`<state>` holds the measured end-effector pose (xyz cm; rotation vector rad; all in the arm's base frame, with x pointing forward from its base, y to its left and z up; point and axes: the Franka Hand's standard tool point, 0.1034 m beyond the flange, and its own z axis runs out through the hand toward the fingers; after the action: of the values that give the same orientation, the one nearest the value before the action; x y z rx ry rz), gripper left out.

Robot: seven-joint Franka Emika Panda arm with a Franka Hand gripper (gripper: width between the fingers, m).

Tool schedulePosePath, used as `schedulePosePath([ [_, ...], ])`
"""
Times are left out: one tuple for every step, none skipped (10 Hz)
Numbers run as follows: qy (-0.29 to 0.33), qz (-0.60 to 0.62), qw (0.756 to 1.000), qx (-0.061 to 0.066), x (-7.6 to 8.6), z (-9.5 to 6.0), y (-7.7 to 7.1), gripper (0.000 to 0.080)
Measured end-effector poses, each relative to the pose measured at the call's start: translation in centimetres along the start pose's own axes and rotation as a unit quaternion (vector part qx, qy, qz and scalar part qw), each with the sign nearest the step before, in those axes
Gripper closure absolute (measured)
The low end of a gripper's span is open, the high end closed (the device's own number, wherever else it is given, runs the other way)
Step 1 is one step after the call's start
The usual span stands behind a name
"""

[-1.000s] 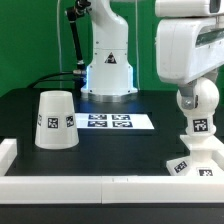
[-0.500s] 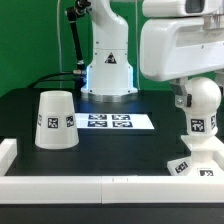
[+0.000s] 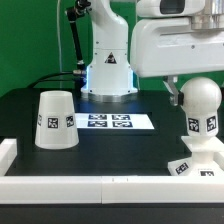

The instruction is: Assemble lamp

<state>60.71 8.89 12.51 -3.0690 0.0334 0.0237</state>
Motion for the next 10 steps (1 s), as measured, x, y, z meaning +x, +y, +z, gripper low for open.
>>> schedulePosePath([
  [0.001,0.031,1.0,0.0,0.05,0.01,-0.01,0.022],
  [0.0,0.064,0.998,0.0,0.03,0.03,-0.02,0.022],
  [0.0,0.076,0.997,0.0,0.03,0.03,-0.03,0.022],
  [0.0,0.124,0.992,0.0,0.01,0.04,-0.06,0.022],
  [0.0,0.154,0.988,0.0,0.01,0.04,-0.07,0.022],
  [0.0,0.193,0.981,0.004,-0.03,0.09,-0.1,0.022],
  [-0.005,0.301,0.953,0.019,-0.18,0.16,-0.08,0.022],
  [-0.009,0.355,0.934,0.024,-0.23,0.17,-0.13,0.022],
  [-0.013,0.405,0.914,0.027,-0.31,0.2,-0.22,0.022],
  [-0.019,0.457,0.889,0.03,-0.39,0.21,-0.41,0.022],
])
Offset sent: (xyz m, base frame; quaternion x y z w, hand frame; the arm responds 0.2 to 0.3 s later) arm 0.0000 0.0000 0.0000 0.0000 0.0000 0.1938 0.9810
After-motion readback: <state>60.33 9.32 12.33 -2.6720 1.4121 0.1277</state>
